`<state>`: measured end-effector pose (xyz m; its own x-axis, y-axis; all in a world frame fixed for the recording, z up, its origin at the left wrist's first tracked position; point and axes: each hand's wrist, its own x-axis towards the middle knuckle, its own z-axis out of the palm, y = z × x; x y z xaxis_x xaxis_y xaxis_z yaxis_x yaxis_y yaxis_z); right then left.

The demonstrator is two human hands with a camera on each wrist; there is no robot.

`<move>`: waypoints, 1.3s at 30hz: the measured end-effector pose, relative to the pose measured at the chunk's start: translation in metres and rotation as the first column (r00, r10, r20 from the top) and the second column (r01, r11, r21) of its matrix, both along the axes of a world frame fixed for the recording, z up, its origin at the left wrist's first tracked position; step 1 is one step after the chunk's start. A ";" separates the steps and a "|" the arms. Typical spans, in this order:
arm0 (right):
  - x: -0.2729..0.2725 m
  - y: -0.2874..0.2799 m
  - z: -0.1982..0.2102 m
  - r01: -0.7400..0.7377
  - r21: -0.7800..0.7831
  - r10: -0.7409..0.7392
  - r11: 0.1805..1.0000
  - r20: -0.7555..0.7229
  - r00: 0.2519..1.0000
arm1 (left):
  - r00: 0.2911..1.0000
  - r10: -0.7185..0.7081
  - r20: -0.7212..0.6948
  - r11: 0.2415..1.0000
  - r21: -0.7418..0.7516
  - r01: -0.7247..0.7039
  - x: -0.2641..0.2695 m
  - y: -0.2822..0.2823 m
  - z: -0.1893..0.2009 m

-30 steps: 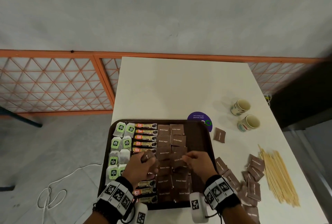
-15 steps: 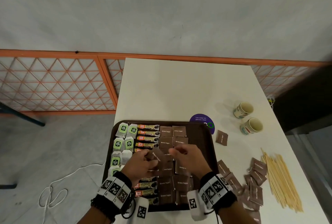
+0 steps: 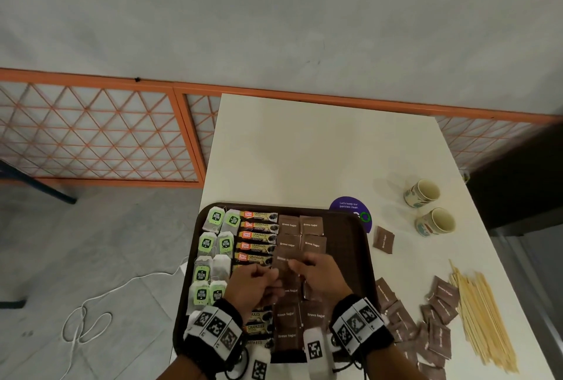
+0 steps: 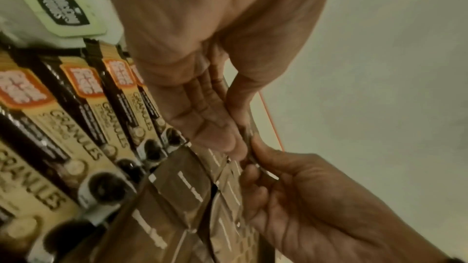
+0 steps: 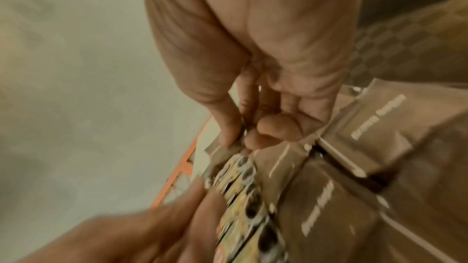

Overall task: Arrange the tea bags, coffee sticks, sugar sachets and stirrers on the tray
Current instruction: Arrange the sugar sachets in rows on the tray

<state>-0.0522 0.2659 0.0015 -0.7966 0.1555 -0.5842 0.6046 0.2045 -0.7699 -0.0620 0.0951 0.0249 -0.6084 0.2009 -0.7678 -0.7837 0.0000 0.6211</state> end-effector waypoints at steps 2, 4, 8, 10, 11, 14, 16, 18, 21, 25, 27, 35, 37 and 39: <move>-0.016 0.014 -0.010 0.040 0.161 -0.040 0.986 0.001 0.999 | 1.000 -0.019 -0.011 0.999 -0.039 0.019 -0.002 -0.008 0.000; -0.030 0.027 -0.016 -0.045 0.332 0.024 0.942 0.067 0.997 | 0.999 -0.044 -0.027 0.992 -0.117 0.040 -0.005 -0.022 -0.001; -0.040 0.026 -0.024 -0.096 0.295 0.050 0.951 0.159 0.986 | 0.995 -0.081 -0.054 0.975 -0.210 0.068 -0.009 -0.043 -0.002; -0.045 0.027 -0.024 -0.019 0.279 -0.017 0.960 0.123 0.992 | 0.992 -0.109 -0.067 0.970 -0.226 0.091 -0.010 -0.046 -0.001; -0.048 0.031 -0.024 0.024 0.282 -0.053 0.959 0.097 0.994 | 0.991 -0.115 -0.072 0.968 -0.230 0.096 -0.010 -0.047 -0.001; -0.057 0.042 -0.014 0.084 0.277 -0.101 0.957 0.048 0.994 | 0.991 -0.111 -0.081 0.968 -0.234 0.089 -0.010 -0.047 0.001; -0.059 0.044 -0.010 0.072 0.243 -0.087 0.967 0.052 0.995 | 0.988 -0.125 -0.085 0.963 -0.250 0.100 -0.008 -0.044 0.002; -0.059 0.041 -0.009 0.049 0.200 -0.064 0.979 0.071 0.995 | 0.985 -0.144 -0.096 0.956 -0.271 0.113 -0.005 -0.042 0.004; -0.054 0.030 -0.012 -0.017 0.240 -0.006 0.971 0.098 0.995 | 0.976 -0.178 -0.122 0.946 -0.294 0.136 -0.002 -0.037 0.005; -0.038 0.039 -0.007 0.050 0.398 -0.066 0.916 0.025 0.998 | 0.966 -0.212 -0.146 0.943 -0.289 0.163 -0.002 -0.026 0.004; -0.026 0.052 -0.001 0.042 0.420 -0.051 0.906 0.011 0.999 | 0.958 -0.237 -0.159 0.937 -0.299 0.182 -0.002 -0.014 0.005; -0.006 0.155 0.010 0.066 0.687 -0.144 0.723 0.056 0.988 | 0.854 -0.425 -0.300 0.882 -0.348 0.317 0.003 0.052 0.016; -0.015 0.184 0.006 -0.003 0.710 -0.085 0.704 0.088 0.992 | 0.808 -0.488 -0.329 0.846 -0.408 0.345 0.007 0.065 0.016; -0.023 0.202 -0.003 -0.162 0.708 0.069 0.688 0.158 0.985 | 0.749 -0.564 -0.347 0.792 -0.483 0.373 0.014 0.076 0.020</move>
